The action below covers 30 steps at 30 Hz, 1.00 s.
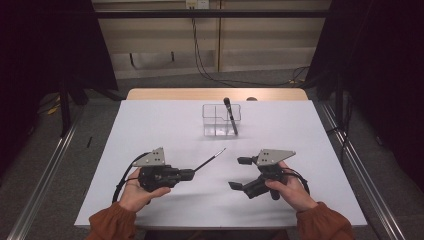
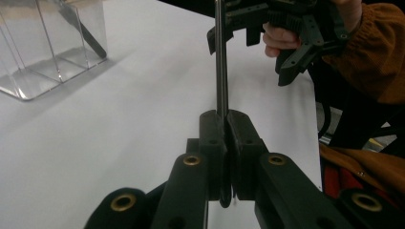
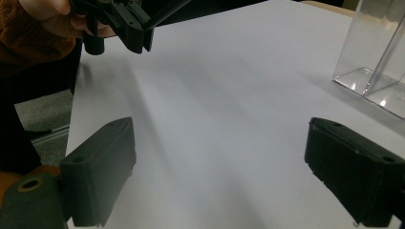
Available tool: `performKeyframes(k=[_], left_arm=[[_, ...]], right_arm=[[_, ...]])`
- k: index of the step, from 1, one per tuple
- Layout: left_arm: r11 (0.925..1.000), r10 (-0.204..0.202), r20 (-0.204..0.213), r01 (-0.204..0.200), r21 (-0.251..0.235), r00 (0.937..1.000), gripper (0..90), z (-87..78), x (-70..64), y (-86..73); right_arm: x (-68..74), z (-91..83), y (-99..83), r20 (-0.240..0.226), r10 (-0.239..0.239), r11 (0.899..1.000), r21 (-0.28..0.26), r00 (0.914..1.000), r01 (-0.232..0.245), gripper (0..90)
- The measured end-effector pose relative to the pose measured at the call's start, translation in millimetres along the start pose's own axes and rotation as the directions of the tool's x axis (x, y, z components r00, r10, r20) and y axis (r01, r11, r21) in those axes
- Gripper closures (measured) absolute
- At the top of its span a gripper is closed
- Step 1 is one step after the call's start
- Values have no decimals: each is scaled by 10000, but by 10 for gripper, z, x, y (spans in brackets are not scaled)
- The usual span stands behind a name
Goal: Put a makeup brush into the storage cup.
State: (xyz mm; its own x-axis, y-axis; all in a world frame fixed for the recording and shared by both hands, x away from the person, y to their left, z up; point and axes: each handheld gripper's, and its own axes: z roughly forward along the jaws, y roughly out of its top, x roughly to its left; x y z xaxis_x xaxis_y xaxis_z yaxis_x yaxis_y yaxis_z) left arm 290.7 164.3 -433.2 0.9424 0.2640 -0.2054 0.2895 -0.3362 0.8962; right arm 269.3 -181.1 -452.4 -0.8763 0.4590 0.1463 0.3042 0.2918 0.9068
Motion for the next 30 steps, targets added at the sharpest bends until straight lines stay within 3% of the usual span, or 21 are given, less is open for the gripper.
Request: performKeyframes(k=[7, 11, 14, 16, 25, 30], left_arm=[[9991, 42, -176, -50, -425, 9998, 857, 39, -13, 5], [9976, 152, -134, -161, -679, 9998, 857, 82, -36, 7], [9957, 249, -107, -258, -885, 9996, 857, 96, -47, 15], [9950, 212, -143, -225, -975, 9997, 856, 107, -58, 19], [9917, 312, -176, -331, -1243, 9994, 857, 127, -80, 46], [9924, 364, -169, -381, -1172, 9992, 857, 147, -82, 41]], right_arm=[[-11, -7, 47, 3, 201, 9946, -1022, 9998, -200, 57], [3, -26, 94, -372, 241, 9870, -1578, 9990, -297, 55], [30, -26, 135, -186, 225, 9847, -1727, 9996, -254, 53], [35, -13, 164, -352, 417, 9800, -1933, 9985, -477, 55], [48, 23, 268, -696, 373, 9735, -2225, 9969, -520, 92], [41, 71, 324, -961, 557, 9693, -2336, 9938, -769, 185]])
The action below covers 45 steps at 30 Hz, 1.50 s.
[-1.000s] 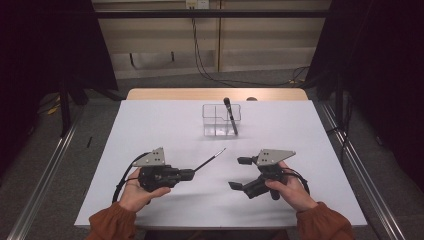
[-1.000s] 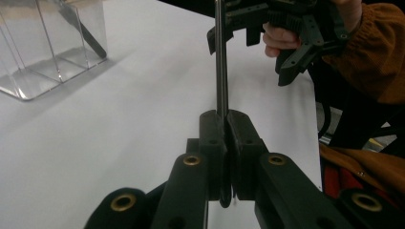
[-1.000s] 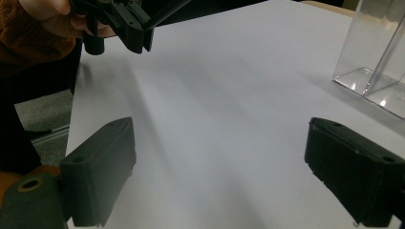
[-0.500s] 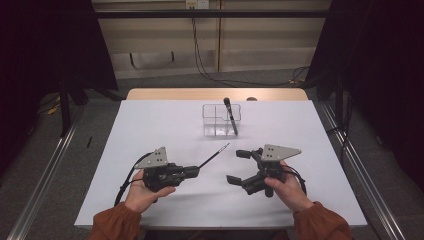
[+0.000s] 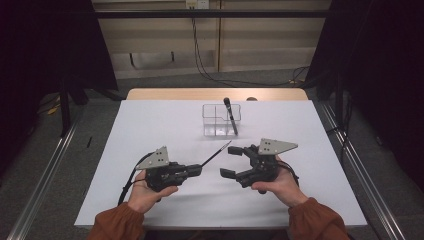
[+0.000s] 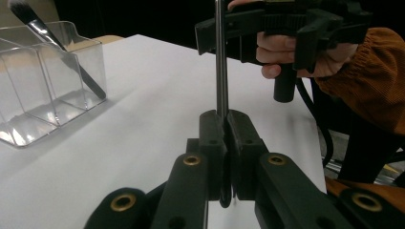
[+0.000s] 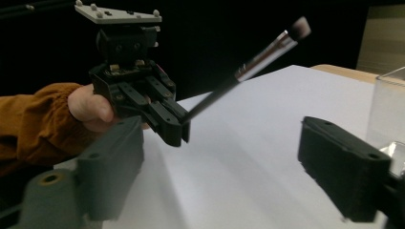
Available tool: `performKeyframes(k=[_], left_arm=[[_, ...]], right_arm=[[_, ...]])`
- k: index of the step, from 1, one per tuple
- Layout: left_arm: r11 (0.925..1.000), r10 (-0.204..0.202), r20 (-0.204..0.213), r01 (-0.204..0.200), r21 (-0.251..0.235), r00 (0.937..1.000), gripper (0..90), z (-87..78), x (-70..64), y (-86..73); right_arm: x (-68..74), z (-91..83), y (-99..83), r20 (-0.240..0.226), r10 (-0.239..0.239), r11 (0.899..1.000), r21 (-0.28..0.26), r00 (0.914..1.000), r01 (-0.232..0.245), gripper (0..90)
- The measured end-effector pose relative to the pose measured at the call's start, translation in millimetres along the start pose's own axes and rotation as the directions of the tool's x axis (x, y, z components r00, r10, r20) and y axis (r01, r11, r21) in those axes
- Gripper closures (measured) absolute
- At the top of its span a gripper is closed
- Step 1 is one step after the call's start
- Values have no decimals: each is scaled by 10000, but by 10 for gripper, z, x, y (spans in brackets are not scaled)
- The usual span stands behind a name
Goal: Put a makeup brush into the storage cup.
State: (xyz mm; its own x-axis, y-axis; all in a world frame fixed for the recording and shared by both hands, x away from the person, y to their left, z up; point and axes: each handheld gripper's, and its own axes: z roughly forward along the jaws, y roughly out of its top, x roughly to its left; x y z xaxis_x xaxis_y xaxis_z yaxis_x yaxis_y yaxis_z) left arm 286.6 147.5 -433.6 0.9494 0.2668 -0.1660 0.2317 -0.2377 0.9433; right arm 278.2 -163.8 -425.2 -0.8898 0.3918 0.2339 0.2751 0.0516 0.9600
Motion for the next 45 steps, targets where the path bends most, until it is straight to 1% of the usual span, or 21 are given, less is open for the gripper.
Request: performKeyframes(k=[2, 4, 5, 6, 7, 8, 11, 12, 13, 15, 16, 19, 21, 27, 30, 31, 32, 34, 40, 42, 45], left_arm=[[10000, 6, 95, -6, 38, 10000, 857, 10, 0, -7], [10000, 23, 88, -24, 85, 10000, 857, 18, -5, -14], [9999, 40, 148, -41, 118, 9999, 857, 20, -4, -17], [9999, 48, 111, -50, 132, 9999, 857, 20, -8, -22], [9999, 30, 171, -33, 155, 9998, 857, 22, -9, -28], [9998, 67, 186, -71, 196, 9998, 857, 23, -11, -35], [9994, 153, 112, -156, 295, 9998, 857, 32, -26, -49], [9994, 182, 67, -184, 304, 9998, 857, 37, -30, -53], [9992, 158, 144, -163, 366, 9998, 857, 45, -32, -59], [9989, 169, 130, -174, 424, 9998, 857, 56, -38, -68], [9986, 195, 202, -204, 479, 9996, 857, 62, -37, -72], [9984, 189, 243, -201, 524, 9995, 856, 75, -40, -82], [9980, 206, 265, -221, 590, 9994, 857, 83, -45, -91], [9970, 250, 333, -273, 719, 9991, 856, 105, -53, -102], [9966, 253, 307, -276, 774, 9992, 854, 108, -52, -106], [9957, 359, 253, -379, 849, 9990, 852, 112, -51, -109], [9952, 383, 296, -408, 888, 9988, 849, 116, -50, -113], [9941, 416, 250, -439, 995, 9988, 845, 126, -49, -123], [9934, 277, 177, -295, 1107, 9995, 813, 136, -29, -138], [9939, 223, 188, -242, 1072, 9996, 807, 137, -28, -141], [9937, 263, 156, -278, 1085, 9995, 785, 141, -30, -142]], right_arm=[[2, 33, -2, -103, 58, 10000, 29, 9999, -58, 234], [1, 51, -8, -138, 78, 10000, 18, 9999, -77, 268], [-4, 59, -11, -140, 62, 10000, -10, 9999, -62, 316], [-8, 61, -12, -161, 58, 10000, -32, 9999, -59, 343], [-12, 63, -12, -143, 78, 9999, -67, 9999, -79, 358], [-15, 64, -13, -163, 97, 9999, -111, 9998, -99, 396], [-10, 60, -18, -269, 39, 9999, -164, 9996, -43, 491], [-10, 60, -18, -258, 43, 9998, -173, 9997, -47, 501], [-11, 61, -18, -280, 63, 9998, -175, 9996, -68, 519], [-18, 61, -21, -263, 103, 9997, -210, 9996, -109, 556], [-25, 62, -24, -314, 140, 9997, -206, 9994, -147, 581], [-38, 65, -37, -437, 155, 9997, -182, 9989, -163, 649], [-45, 66, -40, -479, 254, 9995, -191, 9985, -264, 672], [-83, 63, -57, -828, 607, 9975, -301, 9947, -634, 754], [-90, 62, -62, -931, 662, 9971, -300, 9935, -692, 769], [-90, 63, -63, -956, 654, 9972, -290, 9933, -685, 775], [-90, 67, -66, -1030, 646, 9973, -289, 9926, -679, 787], [-92, 71, -71, -1170, 768, 9963, -303, 9902, -808, 799], [-84, 89, -75, -1625, 885, 9952, -265, 9827, -940, 853], [-79, 92, -75, -1630, 872, 9954, -242, 9828, -924, 854], [-80, 91, -76, -1621, 854, 9957, -229, 9831, -902, 855]])
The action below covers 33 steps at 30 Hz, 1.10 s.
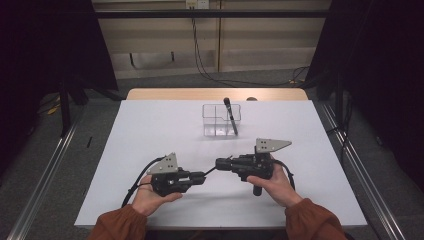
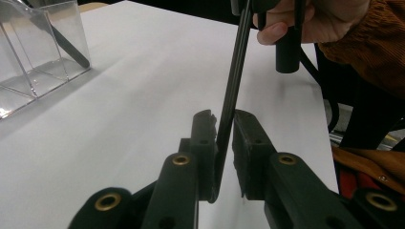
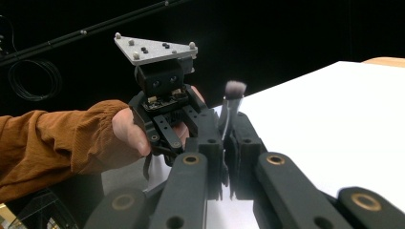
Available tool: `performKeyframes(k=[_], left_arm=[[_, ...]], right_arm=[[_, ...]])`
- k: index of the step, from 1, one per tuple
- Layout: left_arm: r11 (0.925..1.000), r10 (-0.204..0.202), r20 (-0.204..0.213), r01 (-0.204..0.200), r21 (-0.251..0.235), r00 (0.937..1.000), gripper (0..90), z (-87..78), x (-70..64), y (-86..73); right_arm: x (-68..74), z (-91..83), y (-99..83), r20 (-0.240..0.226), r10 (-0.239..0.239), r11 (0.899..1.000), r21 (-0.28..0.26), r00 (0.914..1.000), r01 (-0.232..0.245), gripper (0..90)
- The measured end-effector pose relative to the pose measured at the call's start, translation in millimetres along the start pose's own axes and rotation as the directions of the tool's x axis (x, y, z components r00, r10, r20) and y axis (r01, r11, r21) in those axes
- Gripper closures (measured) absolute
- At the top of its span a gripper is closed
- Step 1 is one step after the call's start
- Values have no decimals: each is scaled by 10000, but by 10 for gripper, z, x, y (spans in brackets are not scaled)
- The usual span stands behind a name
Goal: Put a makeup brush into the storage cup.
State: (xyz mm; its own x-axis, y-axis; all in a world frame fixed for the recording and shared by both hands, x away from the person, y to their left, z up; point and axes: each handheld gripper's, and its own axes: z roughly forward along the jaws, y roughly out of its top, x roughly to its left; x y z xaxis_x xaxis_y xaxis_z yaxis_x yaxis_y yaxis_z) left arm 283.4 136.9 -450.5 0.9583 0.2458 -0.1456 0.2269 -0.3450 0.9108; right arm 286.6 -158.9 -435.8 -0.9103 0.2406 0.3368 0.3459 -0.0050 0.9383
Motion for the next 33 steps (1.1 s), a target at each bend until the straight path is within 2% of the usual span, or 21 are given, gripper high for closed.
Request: performKeyframes(k=[9, 19, 27, 31, 33], left_arm=[[9999, -162, -209, 163, 36, 9997, 717, -23, 27, -8], [9989, -474, -717, 468, -91, 9963, 566, -76, 46, 2], [9961, -851, -1215, 814, -348, 9889, 413, -169, 75, 11], [9950, -972, -1599, 925, -366, 9823, 256, -221, 92, 11], [9941, -1035, -1890, 954, -516, 9765, 188, -279, 85, 19]], right_arm=[[-18, -36, 14, 322, -52, 10000, -54, 9995, 54, 855], [-37, -70, 24, 519, -21, 10000, -66, 9986, 24, 855], [-59, -127, 43, 648, 86, 10000, -38, 9979, -84, 855], [-55, -160, 59, 624, 252, 9996, 77, 9977, -257, 855], [-49, -174, 69, 702, 202, 9996, 197, 9973, -216, 855]])
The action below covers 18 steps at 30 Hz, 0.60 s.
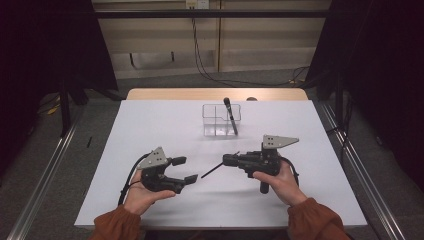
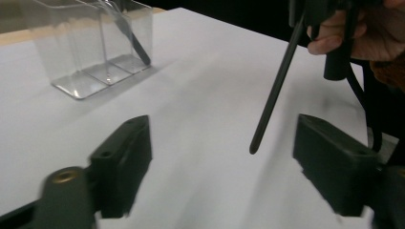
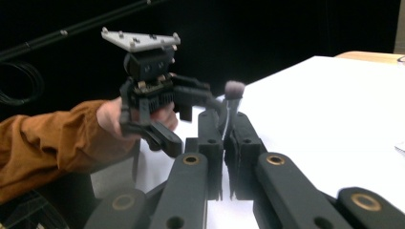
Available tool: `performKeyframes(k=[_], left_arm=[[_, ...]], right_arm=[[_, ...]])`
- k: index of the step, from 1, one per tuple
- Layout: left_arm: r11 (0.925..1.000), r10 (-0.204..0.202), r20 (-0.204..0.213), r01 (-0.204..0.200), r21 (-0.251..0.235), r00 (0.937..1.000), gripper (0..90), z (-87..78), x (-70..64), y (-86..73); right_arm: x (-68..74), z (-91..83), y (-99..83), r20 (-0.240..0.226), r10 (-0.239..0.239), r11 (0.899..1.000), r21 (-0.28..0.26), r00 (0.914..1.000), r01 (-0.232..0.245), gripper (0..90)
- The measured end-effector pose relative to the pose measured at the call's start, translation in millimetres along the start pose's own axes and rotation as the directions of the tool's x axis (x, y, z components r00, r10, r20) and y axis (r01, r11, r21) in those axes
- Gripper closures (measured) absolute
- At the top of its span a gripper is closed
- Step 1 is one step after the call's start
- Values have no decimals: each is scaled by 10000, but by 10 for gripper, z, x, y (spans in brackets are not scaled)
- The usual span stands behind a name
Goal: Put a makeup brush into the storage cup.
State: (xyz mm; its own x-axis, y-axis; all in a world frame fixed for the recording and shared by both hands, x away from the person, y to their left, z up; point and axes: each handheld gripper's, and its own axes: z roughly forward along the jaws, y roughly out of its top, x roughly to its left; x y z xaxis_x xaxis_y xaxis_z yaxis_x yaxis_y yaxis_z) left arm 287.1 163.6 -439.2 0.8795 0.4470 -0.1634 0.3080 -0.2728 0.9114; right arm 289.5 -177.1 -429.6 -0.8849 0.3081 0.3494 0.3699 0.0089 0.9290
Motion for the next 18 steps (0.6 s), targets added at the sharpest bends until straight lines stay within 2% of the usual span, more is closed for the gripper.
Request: performKeyframes(k=[6, 9, 11, 12, 15, 16, 18], left_arm=[[9992, -363, -554, 352, -208, 9978, 89, -88, 28, -15], [9988, -330, -711, 303, -388, 9969, 76, -126, 31, -13], [9994, -297, -808, 281, -215, 9963, 58, -152, 42, -17], [9993, -341, -927, 322, -212, 9951, 51, -167, 41, -24], [9975, -558, -949, 514, -482, 9939, 39, -218, 58, -36], [9980, -444, -974, 399, -480, 9942, 32, -237, 66, -35], [9974, 14, -1489, -121, -708, 9888, 30, -267, 71, -40]], right_arm=[[-21, -55, 12, 205, 57, 10000, 45, 9998, -58, 855], [-30, -90, 24, 308, 54, 9999, 121, 9995, -58, 855], [-39, -113, 34, 390, 71, 9999, 148, 9992, -77, 855], [-44, -124, 38, 448, 80, 9998, 184, 9990, -89, 855], [-59, -158, 42, 575, 124, 9997, 221, 9983, -137, 855], [-64, -171, 46, 615, 156, 9995, 273, 9980, -173, 855], [-69, -186, 55, 703, 211, 9990, 373, 9973, -238, 855]])
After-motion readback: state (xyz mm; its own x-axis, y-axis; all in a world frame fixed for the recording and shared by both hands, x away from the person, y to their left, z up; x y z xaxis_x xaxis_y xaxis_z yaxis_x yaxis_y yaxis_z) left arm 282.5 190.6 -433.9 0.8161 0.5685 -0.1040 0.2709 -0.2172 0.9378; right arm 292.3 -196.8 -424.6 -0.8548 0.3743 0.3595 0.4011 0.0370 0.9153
